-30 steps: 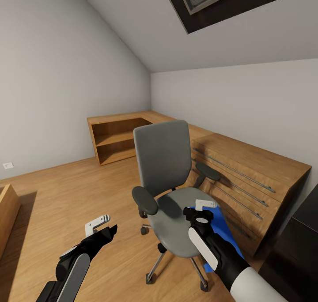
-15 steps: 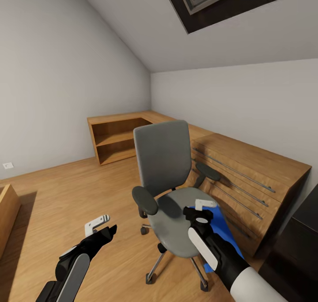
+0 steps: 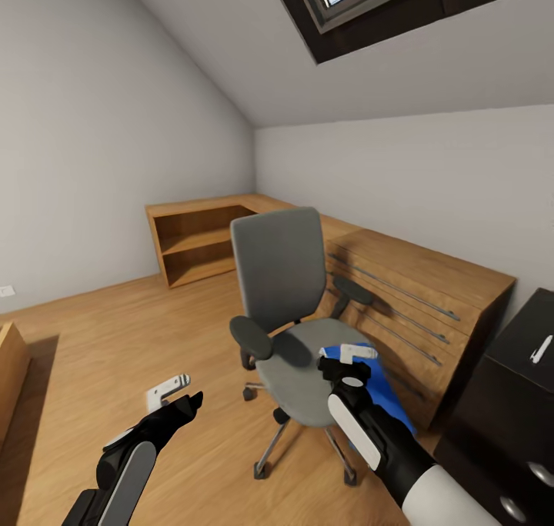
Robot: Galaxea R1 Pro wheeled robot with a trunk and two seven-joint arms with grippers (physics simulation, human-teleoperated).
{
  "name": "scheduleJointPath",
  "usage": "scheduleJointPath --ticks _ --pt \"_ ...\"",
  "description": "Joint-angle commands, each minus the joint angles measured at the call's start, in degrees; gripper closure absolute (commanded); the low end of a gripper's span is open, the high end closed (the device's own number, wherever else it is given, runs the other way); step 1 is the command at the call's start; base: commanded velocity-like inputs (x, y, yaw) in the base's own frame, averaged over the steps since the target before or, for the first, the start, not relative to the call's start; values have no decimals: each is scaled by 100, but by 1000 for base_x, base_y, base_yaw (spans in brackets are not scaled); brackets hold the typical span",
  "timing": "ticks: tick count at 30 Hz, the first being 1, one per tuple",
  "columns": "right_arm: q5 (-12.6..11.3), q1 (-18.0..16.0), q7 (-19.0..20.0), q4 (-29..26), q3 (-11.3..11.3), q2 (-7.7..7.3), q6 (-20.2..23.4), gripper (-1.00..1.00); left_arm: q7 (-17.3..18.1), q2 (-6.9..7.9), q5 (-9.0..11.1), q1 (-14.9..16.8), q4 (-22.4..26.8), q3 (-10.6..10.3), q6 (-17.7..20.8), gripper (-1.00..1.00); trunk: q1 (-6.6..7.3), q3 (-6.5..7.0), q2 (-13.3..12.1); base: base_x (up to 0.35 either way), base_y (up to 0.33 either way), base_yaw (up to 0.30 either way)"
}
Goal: In the bedroom, organize the workspace by keeping the computer under the desk, ensuring the monitor is on the desk, placing the keyboard on the desk next to the monitor, placing the mouse on the desk next to the keyboard, moving the folder from the swivel chair onto the desk next to the mouse, stacking the notebook on top of the folder with the pen on top of the notebook, and positioning the swivel chair next to the desk.
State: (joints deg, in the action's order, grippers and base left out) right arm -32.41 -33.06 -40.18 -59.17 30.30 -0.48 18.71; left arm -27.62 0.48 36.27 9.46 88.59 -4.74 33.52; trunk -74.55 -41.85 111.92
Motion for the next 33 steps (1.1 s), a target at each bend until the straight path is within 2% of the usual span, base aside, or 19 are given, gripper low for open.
scheduleJointPath --ticks 1,6,18,21,24,25,26,29,30,31,32,33 --pt "-27 -8 -42 -7 21 -8 28 -100 -59 5 61 3 9 -9 6 -100 1 -1 3 -2 10 -252" --pt "-29 -7 -42 -3 20 -12 28 -100 -65 5 59 3 9 -9 6 -100 1 22 3 -82 72 -255" --pt "-31 -7 -43 -5 12 -6 28 -100 -30 12 56 3 -64 -2 -10 -100 1 62 3 -239 145 -213" --pt "-40 -7 -42 -13 -148 0 28 -100 -21 18 57 3 -69 13 8 -100 1 62 3 -138 9 -11" --pt "-166 -7 -42 -15 -250 -17 28 -100 -18 21 58 3 -55 22 12 -100 1 62 3 -42 3 -3" --pt "-281 -7 -37 -21 -273 -45 28 -100 -17 22 60 3 -43 23 13 -100 1 62 3 -19 1 -2" --pt "-1323 0 -5 -206 -302 -494 -132 -100 -46 8 56 3 38 73 21 -100 -21 44 43 -2 0 0" --pt "-2149 7 8 -330 -304 -894 -286 -100 -56 6 60 3 52 150 23 -100 -87 -10 163 0 0 0" --pt "-2628 13 49 -420 -305 -1096 -321 -100 -58 5 62 3 86 171 23 -100 -109 -28 204 0 0 0" --pt "-2789 14 85 -439 -305 -1160 -328 -100 -58 4 62 3 109 175 23 -100 -131 -46 244 0 0 0" --pt "-3105 19 203 -457 -305 -1293 -339 -100 -59 1 63 3 152 182 25 -100 -153 -63 284 0 0 0" --pt "-3255 21 285 -457 -305 -1360 -343 -100 -59 0 63 3 167 184 26 -100 -175 -81 324 0 0 0"
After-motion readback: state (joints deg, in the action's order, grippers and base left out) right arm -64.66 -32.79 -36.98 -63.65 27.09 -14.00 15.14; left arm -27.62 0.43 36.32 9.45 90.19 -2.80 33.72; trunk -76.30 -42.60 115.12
